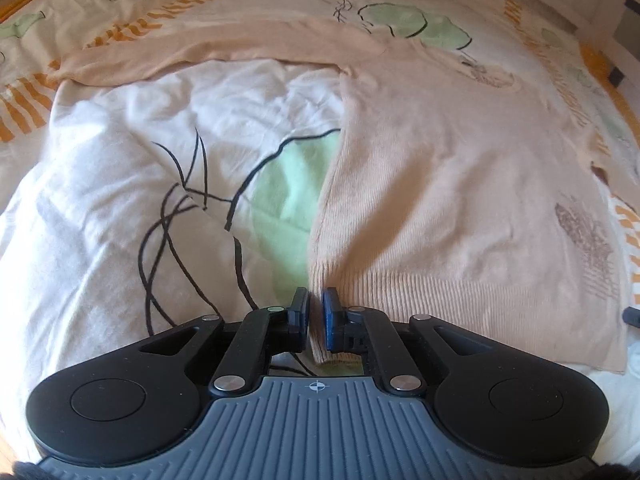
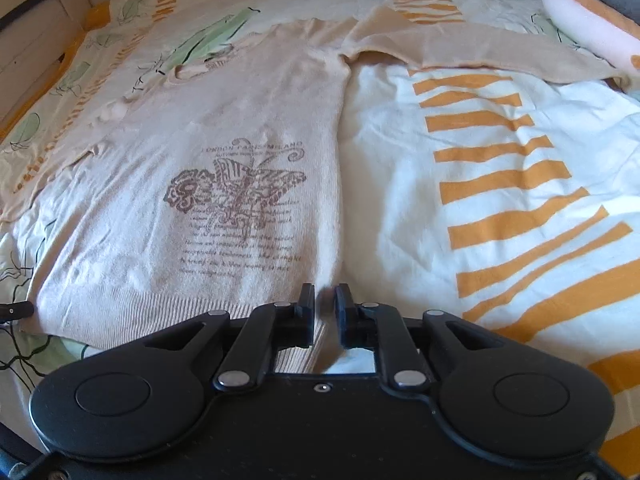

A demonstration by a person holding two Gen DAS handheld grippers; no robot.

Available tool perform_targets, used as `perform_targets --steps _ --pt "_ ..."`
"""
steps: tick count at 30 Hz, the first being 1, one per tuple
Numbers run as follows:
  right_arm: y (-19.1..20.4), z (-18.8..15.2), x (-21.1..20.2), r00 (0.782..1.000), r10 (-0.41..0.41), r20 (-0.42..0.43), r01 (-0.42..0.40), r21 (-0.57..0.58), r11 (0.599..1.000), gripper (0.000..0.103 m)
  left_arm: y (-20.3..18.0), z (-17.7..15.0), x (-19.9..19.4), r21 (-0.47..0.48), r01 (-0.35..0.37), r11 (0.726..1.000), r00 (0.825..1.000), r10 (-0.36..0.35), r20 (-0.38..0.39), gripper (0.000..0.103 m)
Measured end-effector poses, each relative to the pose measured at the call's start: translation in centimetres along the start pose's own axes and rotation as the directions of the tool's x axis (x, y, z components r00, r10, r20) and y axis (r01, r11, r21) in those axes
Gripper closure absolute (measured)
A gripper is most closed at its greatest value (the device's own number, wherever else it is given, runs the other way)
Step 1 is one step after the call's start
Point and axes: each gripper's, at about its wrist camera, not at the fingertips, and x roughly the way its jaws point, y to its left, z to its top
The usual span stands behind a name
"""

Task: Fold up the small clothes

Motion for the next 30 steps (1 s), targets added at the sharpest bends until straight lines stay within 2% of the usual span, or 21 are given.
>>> perform_targets --steps 3,4,6,10,12,14,17,18,20,21,25,28,30 --pt "0.6 0.4 -0.1 1.000 0.020 0.024 -0.020 0.000 1.000 0.072 -0.5 0.6 -1.3 0.017 -0.054 0.998 0.995 0.052 0.083 0.095" --pt "0.8 0.6 0.1 0.999 0.032 0.027 -0.032 0.003 0.999 0.060 -0.7 0.9 -1.6 0.022 -0.061 0.998 0.993 0.059 0.105 0.095" --pt "1.3 0.8 0.6 0.999 0.049 0.022 -0.049 -0.001 0.999 0.046 -1.4 1.6 -1.6 0.036 -0.058 0.998 0.990 0.053 0.130 0.094" --pt "2.5 1.0 1.7 0.997 0.069 0.018 -0.069 -0.033 0.997 0.043 -3.0 2.1 0.1 0.052 -0.040 0.998 0.991 0.033 0.126 0.091" --pt "2.9 0.9 2.4 0.999 0.040 -0.008 -0.040 -0.056 0.998 0.039 -3.9 2.0 1.4 0.081 -0.045 0.996 0.994 0.036 0.104 0.079" --pt "2.8 0.7 2.9 0.999 0.015 -0.038 -0.017 -0.073 0.997 0.038 -4.5 1.6 2.5 0.113 -0.056 0.992 0.996 0.047 0.079 0.078" --pt "2.5 0.6 2.9 0.998 0.029 -0.053 -0.033 -0.085 0.996 0.037 -4.8 1.0 4.0 0.148 -0.082 0.986 0.997 0.078 0.029 0.074" --pt "2.4 0.6 2.8 0.998 0.037 -0.057 -0.041 -0.080 0.996 0.034 -4.9 0.8 4.1 0.160 -0.088 0.983 0.996 0.084 0.034 0.073" --pt "2.2 0.9 2.6 0.997 0.050 -0.058 -0.054 -0.066 0.996 0.023 -5.2 0.9 4.0 0.180 -0.097 0.979 0.995 0.093 0.030 0.072" --pt "2.0 1.0 2.4 0.997 0.050 -0.052 -0.053 -0.060 0.997 0.019 -5.3 1.1 3.8 0.183 -0.089 0.979 0.996 0.086 0.027 0.072" --pt "0.7 2.4 1.5 0.999 0.052 -0.002 -0.052 -0.024 0.998 0.018 -5.5 2.4 2.6 0.118 -0.044 0.992 0.998 0.037 0.058 0.072" --pt "-1.3 4.0 1.0 0.998 0.054 0.044 -0.056 0.038 0.998 0.011 -6.4 3.7 2.4 0.112 -0.050 0.992 0.995 0.040 0.091 0.069" --pt "-3.0 5.3 0.9 0.996 0.050 0.069 -0.055 0.083 0.995 0.011 -7.1 4.5 2.6 0.117 -0.050 0.992 0.994 0.038 0.102 0.065"
